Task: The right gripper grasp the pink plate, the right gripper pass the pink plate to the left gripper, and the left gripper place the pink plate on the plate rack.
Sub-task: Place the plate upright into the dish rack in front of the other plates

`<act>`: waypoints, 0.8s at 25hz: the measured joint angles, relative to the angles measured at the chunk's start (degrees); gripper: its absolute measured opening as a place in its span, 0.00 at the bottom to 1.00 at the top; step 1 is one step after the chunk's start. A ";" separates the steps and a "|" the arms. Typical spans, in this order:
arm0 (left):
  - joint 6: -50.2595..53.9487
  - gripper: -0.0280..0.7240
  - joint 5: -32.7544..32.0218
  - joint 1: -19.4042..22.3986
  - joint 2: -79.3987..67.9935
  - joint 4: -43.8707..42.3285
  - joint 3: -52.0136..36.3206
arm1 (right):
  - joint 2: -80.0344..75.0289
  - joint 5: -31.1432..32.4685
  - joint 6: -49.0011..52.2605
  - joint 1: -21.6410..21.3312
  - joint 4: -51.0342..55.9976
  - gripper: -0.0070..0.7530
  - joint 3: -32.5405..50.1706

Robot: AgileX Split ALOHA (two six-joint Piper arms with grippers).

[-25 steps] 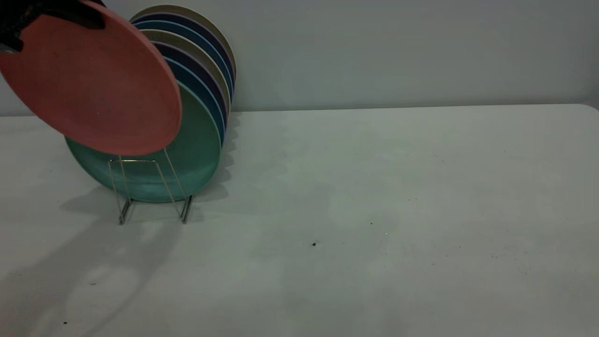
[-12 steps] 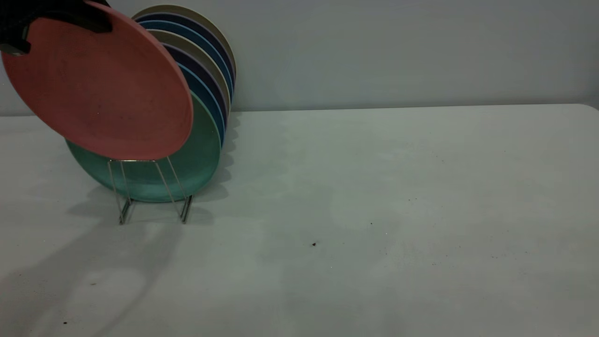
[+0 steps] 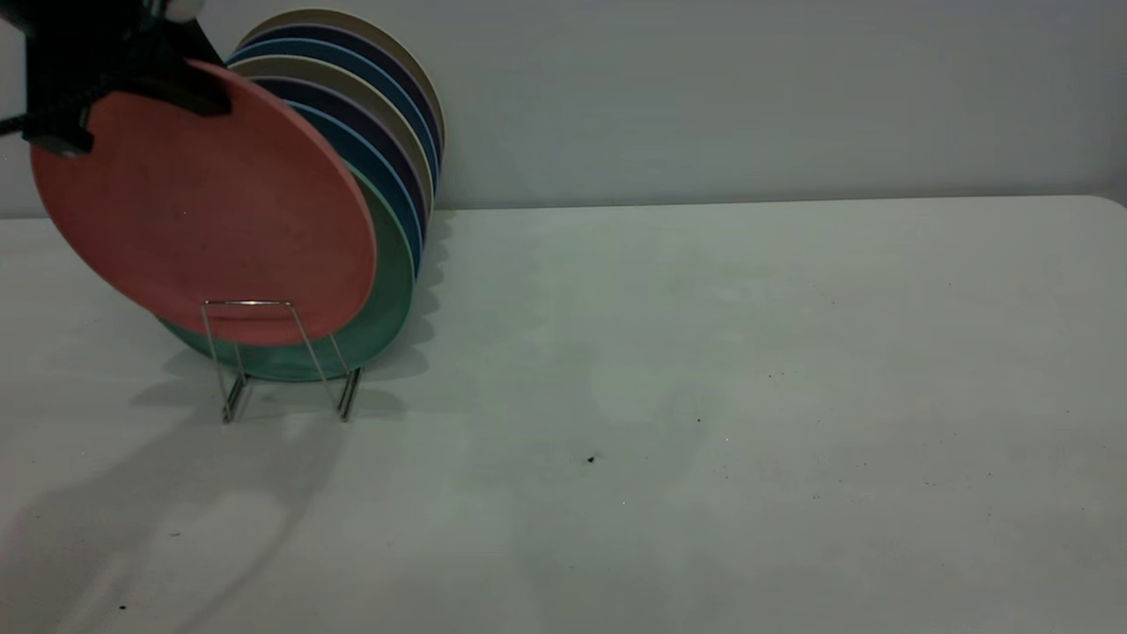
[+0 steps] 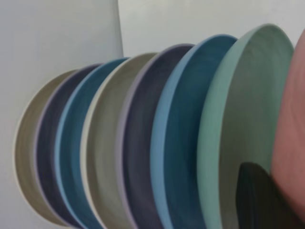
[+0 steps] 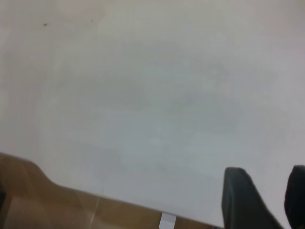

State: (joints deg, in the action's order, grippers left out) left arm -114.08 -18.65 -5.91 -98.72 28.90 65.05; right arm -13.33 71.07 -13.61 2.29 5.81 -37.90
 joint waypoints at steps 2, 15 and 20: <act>0.00 0.15 0.46 0.00 -0.85 0.00 0.00 | 0.00 0.00 0.00 0.00 0.00 0.33 0.00; 6.30 0.42 1.67 0.00 -3.34 0.05 0.00 | 0.00 0.00 0.00 0.00 -1.89 0.33 0.00; 8.58 0.59 1.67 0.00 -3.34 0.05 0.00 | 0.00 0.00 0.00 0.00 -2.52 0.33 0.00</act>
State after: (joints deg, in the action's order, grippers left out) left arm -105.50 -16.98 -5.91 -102.05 28.95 65.05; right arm -13.33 71.07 -13.61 2.29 3.29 -37.90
